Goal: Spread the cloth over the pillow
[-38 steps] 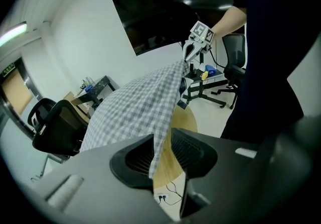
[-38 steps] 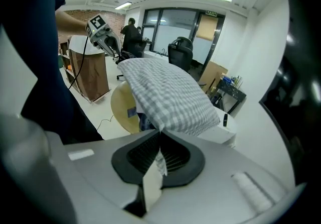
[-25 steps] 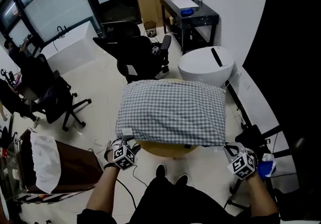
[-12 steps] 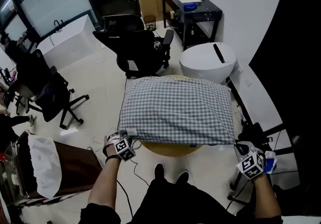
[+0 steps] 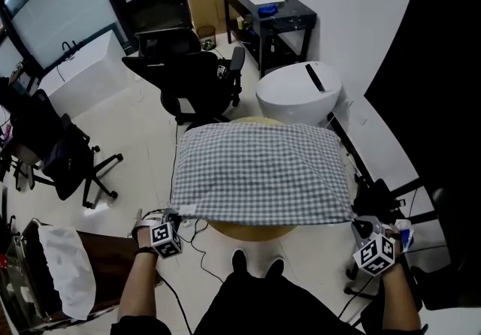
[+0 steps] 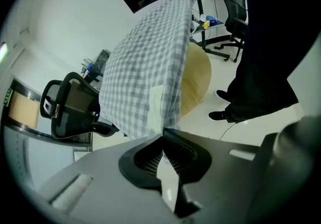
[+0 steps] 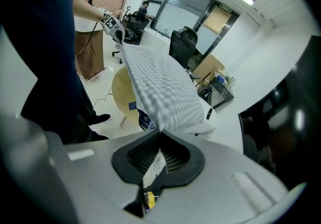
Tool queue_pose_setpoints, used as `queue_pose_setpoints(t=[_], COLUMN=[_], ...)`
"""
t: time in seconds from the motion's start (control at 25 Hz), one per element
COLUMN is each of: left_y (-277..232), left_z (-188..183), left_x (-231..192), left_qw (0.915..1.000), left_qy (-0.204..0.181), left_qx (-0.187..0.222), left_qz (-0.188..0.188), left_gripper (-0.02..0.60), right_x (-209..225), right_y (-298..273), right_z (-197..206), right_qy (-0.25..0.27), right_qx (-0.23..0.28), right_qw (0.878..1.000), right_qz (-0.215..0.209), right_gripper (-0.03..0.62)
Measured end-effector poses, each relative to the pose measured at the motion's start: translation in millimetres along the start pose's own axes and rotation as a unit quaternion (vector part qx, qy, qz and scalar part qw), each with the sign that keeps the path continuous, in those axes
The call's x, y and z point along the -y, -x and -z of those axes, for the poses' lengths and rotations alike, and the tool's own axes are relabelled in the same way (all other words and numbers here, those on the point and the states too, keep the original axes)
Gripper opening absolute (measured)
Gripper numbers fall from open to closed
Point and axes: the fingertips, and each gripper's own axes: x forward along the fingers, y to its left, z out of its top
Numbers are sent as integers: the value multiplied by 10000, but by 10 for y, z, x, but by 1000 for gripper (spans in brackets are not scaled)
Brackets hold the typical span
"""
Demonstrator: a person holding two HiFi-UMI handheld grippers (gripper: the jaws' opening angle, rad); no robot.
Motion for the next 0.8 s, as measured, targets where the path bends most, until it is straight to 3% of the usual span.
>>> queue_pose_setpoints(t=[0.28,0.48,0.64,0.8], left_y=[311,44,-185,-312], left_z=[156,244,252,242], left_x=[19,167,326,372], left_qw=[9993,9982,9976,9976], left_qy=[-278,-483,-451,-175], left_qx=[64,-47,-62,17], left_qz=[224,360,527,676], left_gripper=[0,0,0,3], right_x=[-402,-552,-642,-672], right_y=[-453,-803,-1071,-1228], right_z=[218,364,491,536], right_qy=[-310,-593,-771,-1174], right_qx=[-193,-188,-262,-140], right_qw=[9984,9968,9947,9900], right_qz=[-435,-496,-633,-765], right_gripper=[13,14,14,14])
